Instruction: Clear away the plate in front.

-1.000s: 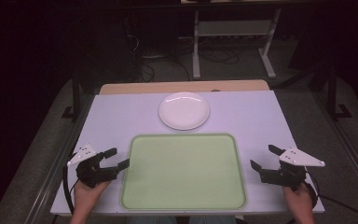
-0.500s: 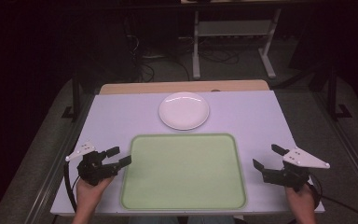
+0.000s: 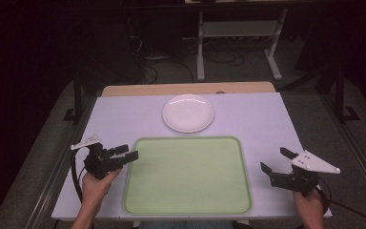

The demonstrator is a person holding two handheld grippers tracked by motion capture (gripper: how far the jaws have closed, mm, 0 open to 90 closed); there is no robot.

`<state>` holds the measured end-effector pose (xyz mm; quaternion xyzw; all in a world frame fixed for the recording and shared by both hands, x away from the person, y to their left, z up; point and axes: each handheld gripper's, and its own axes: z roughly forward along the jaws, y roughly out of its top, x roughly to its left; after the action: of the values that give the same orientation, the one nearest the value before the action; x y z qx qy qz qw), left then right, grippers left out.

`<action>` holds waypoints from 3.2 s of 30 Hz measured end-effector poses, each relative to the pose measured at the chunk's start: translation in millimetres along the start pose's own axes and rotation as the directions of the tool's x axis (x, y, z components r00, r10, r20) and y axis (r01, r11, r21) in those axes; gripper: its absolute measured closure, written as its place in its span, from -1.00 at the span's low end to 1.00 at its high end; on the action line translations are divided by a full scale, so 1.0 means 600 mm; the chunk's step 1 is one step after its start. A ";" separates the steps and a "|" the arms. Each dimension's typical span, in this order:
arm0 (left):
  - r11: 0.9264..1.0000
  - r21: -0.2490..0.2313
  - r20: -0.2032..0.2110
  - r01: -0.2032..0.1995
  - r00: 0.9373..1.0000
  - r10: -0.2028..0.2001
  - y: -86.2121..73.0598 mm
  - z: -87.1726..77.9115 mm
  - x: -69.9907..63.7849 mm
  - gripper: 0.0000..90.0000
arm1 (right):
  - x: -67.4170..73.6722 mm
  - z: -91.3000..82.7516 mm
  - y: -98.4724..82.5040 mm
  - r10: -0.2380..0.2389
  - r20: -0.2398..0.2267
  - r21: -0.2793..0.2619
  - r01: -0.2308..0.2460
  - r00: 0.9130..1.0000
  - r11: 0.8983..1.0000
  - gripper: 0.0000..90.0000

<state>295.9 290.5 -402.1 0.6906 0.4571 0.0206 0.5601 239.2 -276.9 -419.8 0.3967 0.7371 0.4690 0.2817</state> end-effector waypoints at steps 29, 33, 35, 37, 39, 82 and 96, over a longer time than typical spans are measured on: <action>0.938 0.004 0.033 0.347 0.937 -0.346 0.120 0.107 0.060 -0.43 | 0.000 0.000 0.005 -0.003 -0.001 -0.004 0.003 1.000 1.000 -0.70; 0.934 0.009 0.023 0.358 0.933 -0.358 0.131 0.115 0.060 -0.42 | 0.003 0.002 0.006 -0.014 -0.002 -0.001 0.014 1.000 1.000 -0.70; 0.928 0.012 0.038 0.373 0.927 -0.373 0.138 0.124 0.062 -0.41 | 0.006 0.003 0.007 -0.020 -0.006 -0.001 0.020 1.000 1.000 -0.70; 0.927 0.015 0.021 0.374 0.927 -0.374 0.147 0.135 0.062 -0.37 | 0.006 0.004 0.007 -0.019 -0.008 0.001 0.019 1.000 1.000 -0.70; 0.924 0.003 0.014 0.381 0.924 -0.381 0.154 0.141 0.061 -0.38 | 0.005 0.003 0.007 -0.020 -0.007 -0.001 0.020 1.000 1.000 -0.70; 0.812 0.078 -0.142 0.578 0.813 -0.565 0.120 0.275 0.128 -0.21 | 0.008 0.002 0.011 -0.030 -0.029 -0.015 0.030 0.999 0.999 -0.70; 0.782 0.103 -0.160 0.614 0.787 -0.596 0.099 0.299 0.132 -0.07 | 0.013 0.003 0.014 -0.045 -0.038 -0.014 0.044 0.998 0.999 -0.70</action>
<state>475.2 209.4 -459.9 0.5446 0.6872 -0.1539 0.4556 239.0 -267.6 -413.3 0.3694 0.7479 0.4749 0.2805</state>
